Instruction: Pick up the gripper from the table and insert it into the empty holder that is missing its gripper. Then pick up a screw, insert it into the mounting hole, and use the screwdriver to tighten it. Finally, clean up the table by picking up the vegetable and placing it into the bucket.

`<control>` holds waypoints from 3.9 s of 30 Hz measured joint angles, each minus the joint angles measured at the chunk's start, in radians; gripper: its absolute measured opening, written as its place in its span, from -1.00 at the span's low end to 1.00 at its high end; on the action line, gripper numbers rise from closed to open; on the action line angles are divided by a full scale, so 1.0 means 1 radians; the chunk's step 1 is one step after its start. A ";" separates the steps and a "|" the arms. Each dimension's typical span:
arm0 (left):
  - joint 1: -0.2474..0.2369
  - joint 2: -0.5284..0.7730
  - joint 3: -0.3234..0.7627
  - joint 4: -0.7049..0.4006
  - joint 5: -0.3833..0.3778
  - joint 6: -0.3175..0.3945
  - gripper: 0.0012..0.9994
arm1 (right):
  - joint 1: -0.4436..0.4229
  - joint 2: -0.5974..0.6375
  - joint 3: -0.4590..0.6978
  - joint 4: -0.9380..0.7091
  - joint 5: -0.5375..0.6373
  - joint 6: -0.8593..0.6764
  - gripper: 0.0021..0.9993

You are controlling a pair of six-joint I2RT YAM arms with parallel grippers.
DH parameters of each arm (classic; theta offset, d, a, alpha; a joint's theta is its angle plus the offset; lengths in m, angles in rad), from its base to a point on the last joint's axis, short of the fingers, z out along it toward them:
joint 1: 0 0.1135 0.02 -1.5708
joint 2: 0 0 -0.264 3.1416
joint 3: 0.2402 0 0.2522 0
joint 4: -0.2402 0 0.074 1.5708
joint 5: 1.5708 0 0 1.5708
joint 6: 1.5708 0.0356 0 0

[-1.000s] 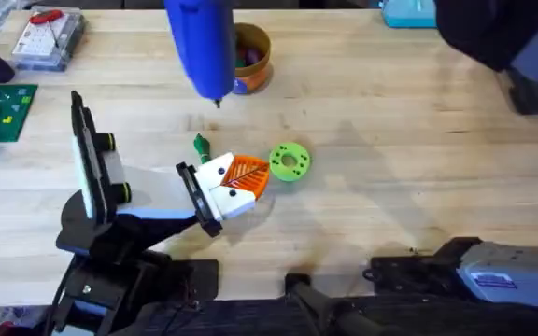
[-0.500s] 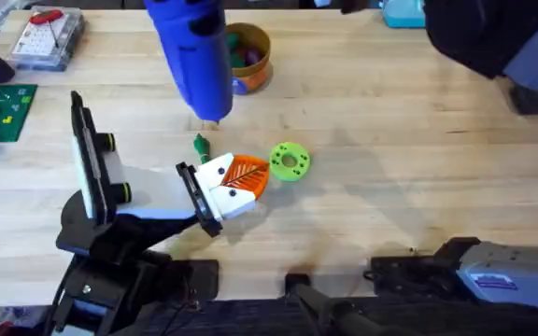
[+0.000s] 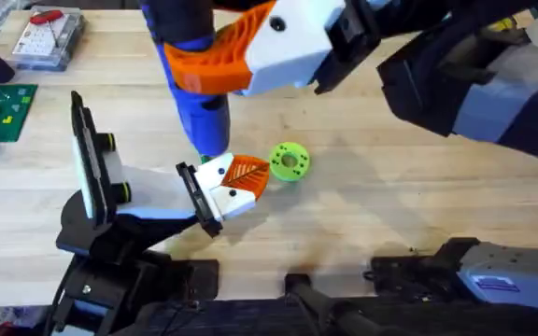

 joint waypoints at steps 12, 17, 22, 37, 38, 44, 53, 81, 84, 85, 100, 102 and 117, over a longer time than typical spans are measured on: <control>0.000 0.000 0.000 0.000 0.000 0.000 -0.97 | 0.012 -0.001 -0.061 0.002 0.011 0.010 -0.79; 0.000 0.000 0.000 0.000 0.000 0.000 -0.97 | 0.013 -0.001 -0.089 0.002 0.018 0.002 -0.79; 0.000 0.000 0.000 0.000 0.000 0.000 -0.97 | 0.016 -0.001 -0.092 0.002 0.026 -0.006 -0.79; 0.000 0.000 0.000 0.000 0.000 0.000 -0.97 | 0.031 -0.001 -0.092 0.012 0.029 -0.056 -0.78; 0.000 0.000 0.000 0.000 0.000 0.000 -0.97 | 0.028 -0.001 -0.092 0.012 0.029 -0.057 -0.78; 0.000 0.000 0.000 0.000 0.000 0.000 -0.97 | 0.012 -0.001 -0.092 0.005 0.029 -0.064 -0.78; 0.000 0.000 0.000 0.000 0.000 0.000 -0.97 | 0.012 -0.001 -0.092 -0.026 0.029 -0.067 -0.79; 0.000 0.000 0.000 0.000 0.000 0.000 -0.97 | 0.019 0.019 -0.092 -0.028 0.024 -0.078 -0.78; 0.000 0.000 0.000 0.000 0.000 0.000 -0.97 | 0.019 0.019 -0.092 -0.028 0.018 -0.078 -0.79; 0.000 0.000 0.000 0.000 0.000 0.000 -0.97 | 0.019 0.019 -0.092 -0.028 0.016 -0.078 -0.79; 0.000 0.000 0.000 0.000 0.000 0.000 -0.97 | 0.019 0.019 -0.092 -0.028 0.002 -0.096 -0.78; 0.000 0.000 0.000 0.000 0.000 0.000 -0.97 | 0.019 0.020 -0.092 -0.028 0.002 -0.097 -0.79; 0.000 0.000 0.000 0.000 0.000 0.000 -0.97 | 0.019 0.048 -0.092 -0.029 0.001 -0.104 -0.78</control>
